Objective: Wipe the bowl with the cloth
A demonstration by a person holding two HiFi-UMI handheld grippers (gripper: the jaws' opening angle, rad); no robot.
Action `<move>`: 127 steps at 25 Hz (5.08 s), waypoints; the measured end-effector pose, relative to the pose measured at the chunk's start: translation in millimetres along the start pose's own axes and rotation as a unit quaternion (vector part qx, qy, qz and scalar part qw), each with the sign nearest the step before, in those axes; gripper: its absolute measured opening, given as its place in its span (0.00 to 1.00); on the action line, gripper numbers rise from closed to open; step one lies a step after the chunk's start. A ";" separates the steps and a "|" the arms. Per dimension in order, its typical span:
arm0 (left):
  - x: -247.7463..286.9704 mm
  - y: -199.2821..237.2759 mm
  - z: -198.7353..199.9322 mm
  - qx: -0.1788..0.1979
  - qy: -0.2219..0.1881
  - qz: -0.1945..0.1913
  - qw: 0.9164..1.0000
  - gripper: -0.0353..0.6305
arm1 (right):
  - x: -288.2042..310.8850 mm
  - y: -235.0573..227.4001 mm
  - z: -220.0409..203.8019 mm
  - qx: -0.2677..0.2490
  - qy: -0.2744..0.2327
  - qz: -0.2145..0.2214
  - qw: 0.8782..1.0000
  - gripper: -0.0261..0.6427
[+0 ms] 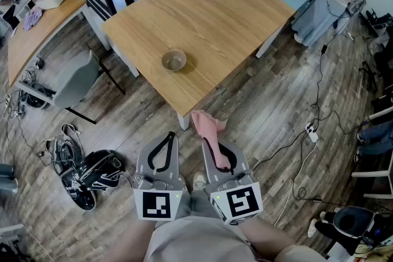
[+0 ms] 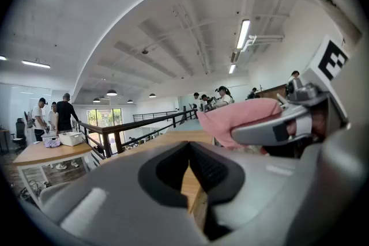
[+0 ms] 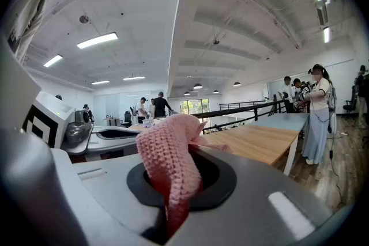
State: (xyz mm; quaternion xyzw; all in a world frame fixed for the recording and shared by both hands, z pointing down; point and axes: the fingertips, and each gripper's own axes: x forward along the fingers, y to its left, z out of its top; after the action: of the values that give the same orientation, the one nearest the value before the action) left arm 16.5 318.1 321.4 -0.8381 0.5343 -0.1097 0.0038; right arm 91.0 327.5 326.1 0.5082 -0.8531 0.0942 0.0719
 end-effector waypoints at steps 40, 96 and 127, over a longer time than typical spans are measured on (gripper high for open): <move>25.6 -9.8 -10.2 -0.018 0.025 0.058 0.998 0.06 | 15.0 -27.8 -8.2 -0.014 0.009 0.056 0.998 0.08; 306.1 233.0 -55.9 -0.042 0.072 -0.047 0.995 0.06 | 370.6 -92.8 23.3 0.006 0.066 -0.034 0.997 0.08; 374.7 219.9 -216.7 -0.136 0.328 -0.071 0.932 0.28 | 435.2 -128.5 -59.9 0.026 0.146 0.028 0.989 0.08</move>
State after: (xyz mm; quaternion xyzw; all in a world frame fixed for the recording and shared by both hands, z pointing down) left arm -69.2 -88.2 573.0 -0.7835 0.4550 -0.3051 -0.2934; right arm -0.2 -89.8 490.6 0.4665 -0.8445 0.1918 0.1797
